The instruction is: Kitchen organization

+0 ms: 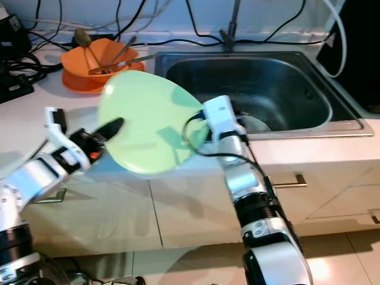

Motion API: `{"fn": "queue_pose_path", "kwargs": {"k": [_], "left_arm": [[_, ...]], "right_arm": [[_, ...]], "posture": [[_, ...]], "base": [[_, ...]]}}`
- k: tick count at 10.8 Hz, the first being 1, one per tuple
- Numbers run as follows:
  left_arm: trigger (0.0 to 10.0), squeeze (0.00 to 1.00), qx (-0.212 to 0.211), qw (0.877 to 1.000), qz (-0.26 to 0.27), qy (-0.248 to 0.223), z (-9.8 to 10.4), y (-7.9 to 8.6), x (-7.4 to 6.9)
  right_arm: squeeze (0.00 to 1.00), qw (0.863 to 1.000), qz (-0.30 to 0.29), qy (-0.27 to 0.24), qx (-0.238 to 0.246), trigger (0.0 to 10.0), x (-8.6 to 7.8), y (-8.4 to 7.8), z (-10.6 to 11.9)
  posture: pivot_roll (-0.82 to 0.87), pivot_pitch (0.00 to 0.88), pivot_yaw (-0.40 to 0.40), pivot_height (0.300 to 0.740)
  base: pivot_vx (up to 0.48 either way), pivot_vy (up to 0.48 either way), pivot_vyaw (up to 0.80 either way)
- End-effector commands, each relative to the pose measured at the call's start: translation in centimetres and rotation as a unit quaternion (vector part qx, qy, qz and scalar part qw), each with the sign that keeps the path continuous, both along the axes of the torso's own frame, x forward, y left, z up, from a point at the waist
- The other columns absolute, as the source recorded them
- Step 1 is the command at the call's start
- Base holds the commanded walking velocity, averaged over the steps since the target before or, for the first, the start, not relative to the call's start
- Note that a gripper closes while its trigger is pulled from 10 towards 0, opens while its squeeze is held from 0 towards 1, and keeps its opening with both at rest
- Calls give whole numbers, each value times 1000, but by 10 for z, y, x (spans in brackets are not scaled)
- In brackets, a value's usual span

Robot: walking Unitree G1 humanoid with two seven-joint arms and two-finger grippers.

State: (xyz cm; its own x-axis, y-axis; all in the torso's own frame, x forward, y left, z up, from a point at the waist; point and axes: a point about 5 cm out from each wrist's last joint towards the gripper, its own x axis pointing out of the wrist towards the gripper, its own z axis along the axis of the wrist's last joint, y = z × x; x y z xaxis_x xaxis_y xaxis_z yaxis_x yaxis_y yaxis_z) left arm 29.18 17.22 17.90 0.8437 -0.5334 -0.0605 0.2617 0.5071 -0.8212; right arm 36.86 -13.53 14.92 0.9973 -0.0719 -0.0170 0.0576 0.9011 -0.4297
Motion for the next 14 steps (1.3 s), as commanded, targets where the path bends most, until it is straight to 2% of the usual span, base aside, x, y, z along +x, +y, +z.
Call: {"fn": "queue_pose_path", "kwargs": {"k": [1,2,3,4,6,7,8,9,10,12,14], "left_arm": [[0,0,-17,999,-10,-33,12,-2,-3],[0,0,-39,998,-10,-51,17,-4,-5],[0,0,-60,996,-4,-70,22,-6,-6],[0,0,-75,994,3,-80,24,-6,-6],[0,0,-86,992,13,-86,24,-4,-5],[0,0,-89,990,33,-108,29,-2,-3],[3765,0,-89,987,46,-123,35,-1,-2],[10000,0,-96,983,64,-143,43,-1,3],[10000,0,-96,982,62,-153,46,-3,4],[10000,0,-104,978,59,-169,51,-18,12],[10000,0,-110,976,60,-180,54,-25,17]], "right_arm": [[0,996,-56,67,9,10000,-8,-23,-33],[0,990,-131,38,32,10000,-7,-48,-26],[0,982,-178,14,54,10000,-8,-66,-21],[0,976,-201,0,86,10000,-8,-74,-18],[0,974,-197,-16,112,10000,-5,-73,-14],[0,972,-186,-27,138,10000,-4,-67,-11],[0,972,-175,-39,155,10000,-3,-64,-8],[0,971,-148,-67,176,10000,0,-56,5],[0,969,-134,-87,189,10000,2,-52,15],[0,957,-83,-169,221,10000,5,-39,57],[0,947,-47,-214,236,10000,3,-32,86]], "posture": [[139,83,30,740],[140,81,28,740],[143,81,24,740],[142,82,21,740],[139,81,18,740],[140,80,18,740],[140,77,17,740],[138,73,18,740],[135,72,18,740],[120,65,20,740],[109,55,20,740]], "base": [[0,0,0],[0,0,0],[0,0,0],[0,0,0],[0,0,0],[0,0,0],[0,0,0],[0,0,0],[0,0,0],[0,0,0],[0,0,0]]}}
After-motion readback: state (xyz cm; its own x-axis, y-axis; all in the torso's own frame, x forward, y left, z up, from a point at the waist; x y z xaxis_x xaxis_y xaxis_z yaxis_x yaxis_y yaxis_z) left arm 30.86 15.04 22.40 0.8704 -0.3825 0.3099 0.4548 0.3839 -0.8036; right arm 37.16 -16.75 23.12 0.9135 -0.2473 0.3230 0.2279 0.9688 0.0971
